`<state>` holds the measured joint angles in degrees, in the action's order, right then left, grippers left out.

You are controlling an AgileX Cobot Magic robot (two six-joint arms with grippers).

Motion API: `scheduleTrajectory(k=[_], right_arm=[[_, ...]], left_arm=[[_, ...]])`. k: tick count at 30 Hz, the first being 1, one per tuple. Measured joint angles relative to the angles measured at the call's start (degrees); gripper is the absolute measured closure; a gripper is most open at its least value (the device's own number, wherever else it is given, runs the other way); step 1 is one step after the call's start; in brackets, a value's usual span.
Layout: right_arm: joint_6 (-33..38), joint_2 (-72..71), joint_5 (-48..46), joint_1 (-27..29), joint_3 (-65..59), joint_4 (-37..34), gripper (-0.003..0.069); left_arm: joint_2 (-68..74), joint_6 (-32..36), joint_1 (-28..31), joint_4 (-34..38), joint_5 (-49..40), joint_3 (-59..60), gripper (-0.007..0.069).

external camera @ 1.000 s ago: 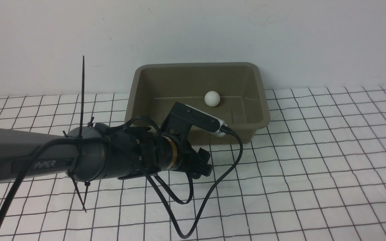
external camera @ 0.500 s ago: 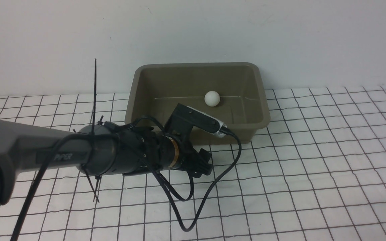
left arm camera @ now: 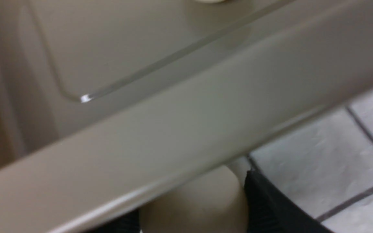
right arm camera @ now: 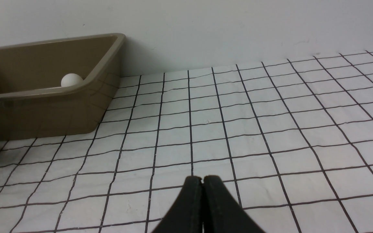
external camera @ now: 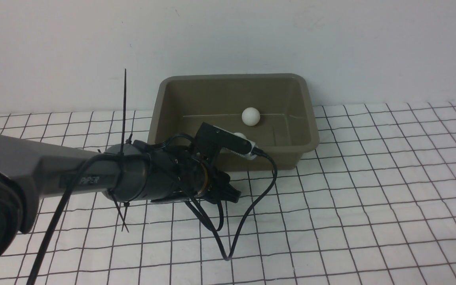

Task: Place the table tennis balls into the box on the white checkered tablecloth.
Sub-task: 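Reach for and grasp a ping pong ball on the table beside the basket, then drop the ball into the bin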

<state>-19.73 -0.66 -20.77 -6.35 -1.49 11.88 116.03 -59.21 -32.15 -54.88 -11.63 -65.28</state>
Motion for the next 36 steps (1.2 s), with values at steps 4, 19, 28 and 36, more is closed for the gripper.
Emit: scheduleTrajectory(k=[4,19,28,36], right_arm=[[0.0,0.0,0.0,0.0,0.0,0.0,0.0673],[0.0,0.0,0.0,0.0,0.0,0.0,0.0673],[0.0,0.0,0.0,0.0,0.0,0.0,0.0673],[0.0,0.0,0.0,0.0,0.0,0.0,0.0673]], left_arm=[[0.0,0.0,0.0,0.0,0.0,0.0,0.0272],[-19.15,-0.55,-9.26,1.73,-8.76,14.54,0.0272],[-26.63,-0.44,-8.9,-4.57,-10.61,4.5,0.0272],[-11.93,3.15,-1.89,-3.4,-10.61,-12.0,0.0272]])
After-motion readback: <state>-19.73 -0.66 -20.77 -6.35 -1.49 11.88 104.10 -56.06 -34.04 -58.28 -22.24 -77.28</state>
